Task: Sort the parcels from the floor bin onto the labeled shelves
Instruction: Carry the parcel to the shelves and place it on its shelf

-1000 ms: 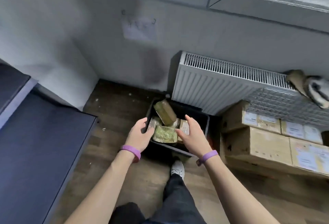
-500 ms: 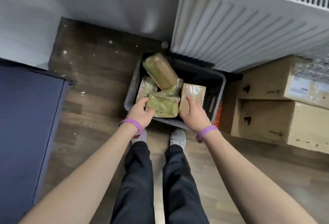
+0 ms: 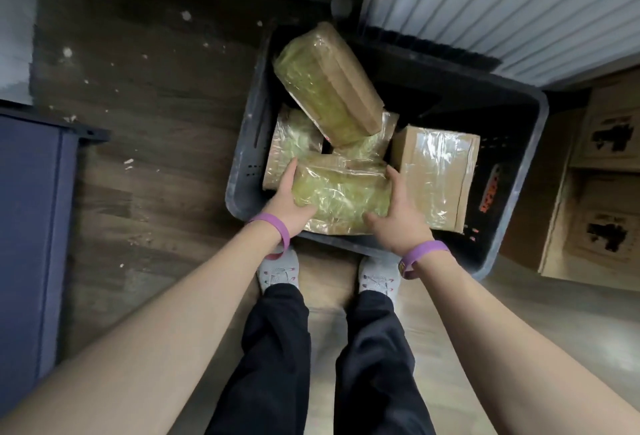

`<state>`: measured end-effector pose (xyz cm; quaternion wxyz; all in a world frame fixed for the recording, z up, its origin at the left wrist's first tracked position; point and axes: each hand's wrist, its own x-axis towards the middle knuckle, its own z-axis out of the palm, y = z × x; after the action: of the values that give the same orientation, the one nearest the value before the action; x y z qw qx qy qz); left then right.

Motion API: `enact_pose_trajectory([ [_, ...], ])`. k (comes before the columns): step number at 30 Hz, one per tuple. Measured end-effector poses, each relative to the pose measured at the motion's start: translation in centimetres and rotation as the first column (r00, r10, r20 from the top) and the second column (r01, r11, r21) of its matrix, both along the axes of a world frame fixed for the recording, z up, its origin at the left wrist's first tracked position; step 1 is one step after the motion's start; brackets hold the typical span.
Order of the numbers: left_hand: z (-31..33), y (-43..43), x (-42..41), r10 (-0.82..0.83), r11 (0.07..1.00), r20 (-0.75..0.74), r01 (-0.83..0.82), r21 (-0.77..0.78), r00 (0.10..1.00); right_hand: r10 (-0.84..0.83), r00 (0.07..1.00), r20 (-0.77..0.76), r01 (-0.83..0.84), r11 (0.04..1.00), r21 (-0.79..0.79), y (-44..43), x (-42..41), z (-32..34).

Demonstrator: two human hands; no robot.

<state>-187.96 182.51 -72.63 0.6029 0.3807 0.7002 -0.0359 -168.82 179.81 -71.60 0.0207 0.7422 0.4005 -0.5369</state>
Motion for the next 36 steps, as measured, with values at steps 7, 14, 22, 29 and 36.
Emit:
enact_pose_trajectory([
  [7,7.1,-0.3,1.1,0.177,0.982,0.04,-0.179,0.059,0.983,-0.28,0.943,-0.18,0.295,0.953,0.064,-0.5,-0.4,6.0],
  [14,23.2,-0.3,2.2,0.268,0.941,0.077,-0.279,0.19,0.96,-0.306,0.924,-0.229,0.363,0.889,0.28,1.0,0.4,22.5],
  [22,44.4,-0.2,1.4,0.312,0.846,0.105,-0.326,0.422,0.944,-0.172,0.96,-0.221,0.258,0.852,0.457,3.1,1.5,42.8],
  [29,56.6,-1.9,0.0,0.117,0.88,-0.008,-0.1,0.464,0.993,0.044,0.973,-0.228,0.097,0.815,0.571,3.7,1.4,54.9],
  [36,62.5,-2.1,1.6,0.197,0.769,-0.197,-0.026,0.639,0.96,0.168,0.96,-0.225,0.039,0.714,0.699,5.1,1.5,61.7],
])
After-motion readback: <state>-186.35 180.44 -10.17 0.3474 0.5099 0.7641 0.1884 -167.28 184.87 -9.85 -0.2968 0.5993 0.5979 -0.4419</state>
